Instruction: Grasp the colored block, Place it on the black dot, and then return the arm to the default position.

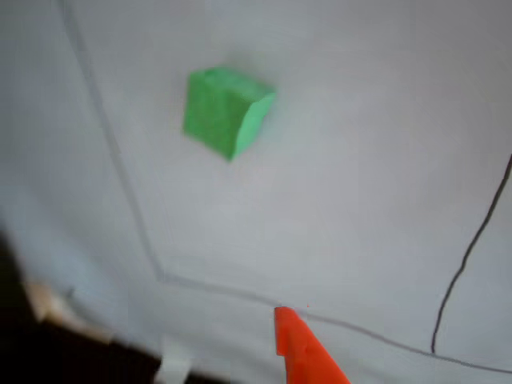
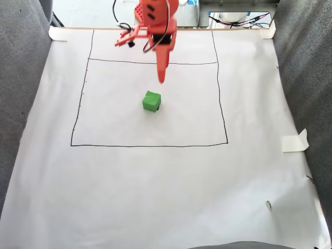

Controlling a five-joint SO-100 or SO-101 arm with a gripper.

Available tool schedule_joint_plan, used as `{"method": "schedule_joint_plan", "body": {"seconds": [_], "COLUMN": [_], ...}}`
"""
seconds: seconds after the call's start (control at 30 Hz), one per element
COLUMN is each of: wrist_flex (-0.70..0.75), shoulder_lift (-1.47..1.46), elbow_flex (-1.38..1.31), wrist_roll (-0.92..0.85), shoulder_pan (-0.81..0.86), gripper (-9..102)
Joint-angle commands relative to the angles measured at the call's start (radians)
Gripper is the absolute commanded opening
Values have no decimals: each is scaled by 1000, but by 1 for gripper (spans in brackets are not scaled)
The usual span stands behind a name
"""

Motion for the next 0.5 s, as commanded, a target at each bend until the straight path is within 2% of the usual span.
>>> {"method": "schedule_joint_plan", "body": {"seconds": [0.0,0.3,0.47], "wrist_flex": [-75,-130,-100], "shoulder_lift": [252,769,992], "elbow_flex": [209,652,819], "wrist_roll": [-15,-95,-155], "shoulder_pan": [-20,-64,-77], "gripper": [49,44,43]}}
